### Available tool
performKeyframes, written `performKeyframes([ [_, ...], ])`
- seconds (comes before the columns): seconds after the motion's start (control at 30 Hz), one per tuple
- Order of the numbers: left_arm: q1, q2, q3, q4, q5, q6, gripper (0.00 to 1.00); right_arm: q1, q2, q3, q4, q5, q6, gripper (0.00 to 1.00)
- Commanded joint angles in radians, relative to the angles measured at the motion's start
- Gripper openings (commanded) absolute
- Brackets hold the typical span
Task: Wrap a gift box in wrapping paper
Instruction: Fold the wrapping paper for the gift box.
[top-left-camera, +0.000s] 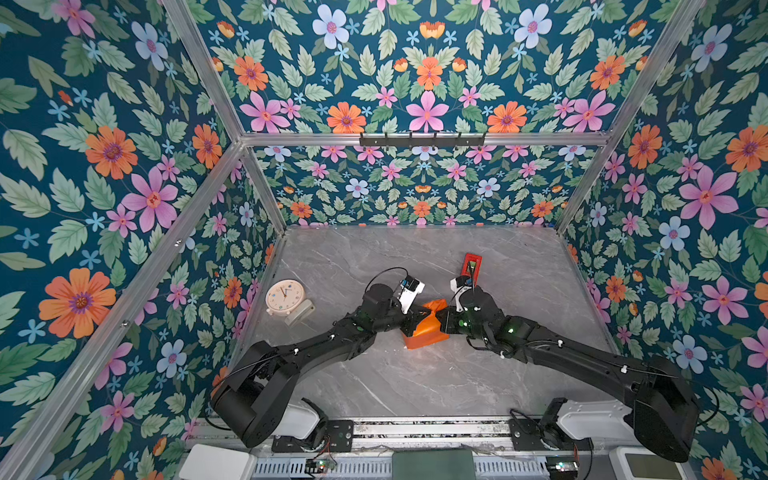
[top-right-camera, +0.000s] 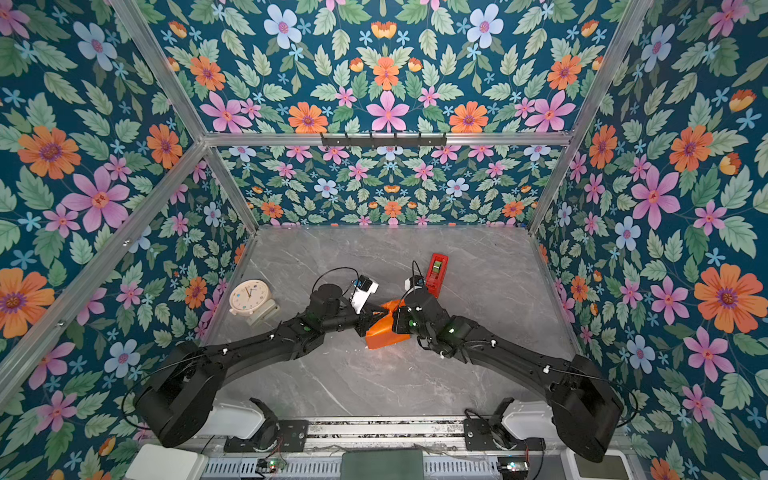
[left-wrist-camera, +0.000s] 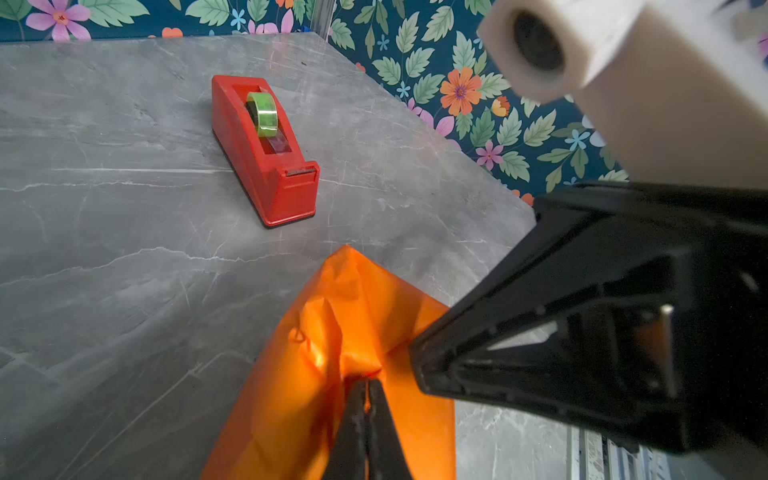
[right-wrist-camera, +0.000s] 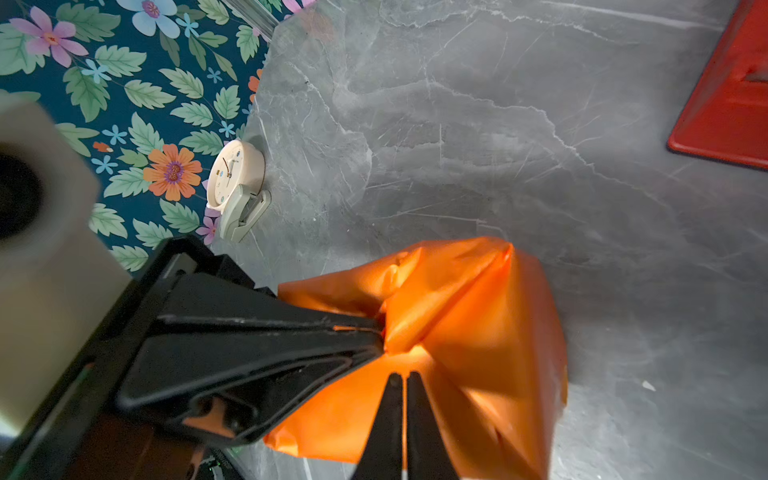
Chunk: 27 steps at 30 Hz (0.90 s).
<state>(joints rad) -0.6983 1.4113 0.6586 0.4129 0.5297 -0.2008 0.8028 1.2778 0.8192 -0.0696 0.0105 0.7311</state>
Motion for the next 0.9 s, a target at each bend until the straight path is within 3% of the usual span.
performKeyframes([
  [0.0, 0.000, 0.000, -0.005, -0.082, 0.013, 0.017, 0.07, -0.026, -0.015, 0.020, -0.031, 0.003, -0.023, 0.08],
  [0.4, 0.000, 0.002, -0.003, -0.085, 0.015, 0.021, 0.14, -0.122, 0.142, 0.180, -0.038, -0.208, -0.059, 0.13],
  [0.87, 0.000, 0.000, 0.010, -0.089, 0.021, 0.021, 0.19, -0.137, 0.192, 0.129, -0.059, -0.238, -0.020, 0.12],
])
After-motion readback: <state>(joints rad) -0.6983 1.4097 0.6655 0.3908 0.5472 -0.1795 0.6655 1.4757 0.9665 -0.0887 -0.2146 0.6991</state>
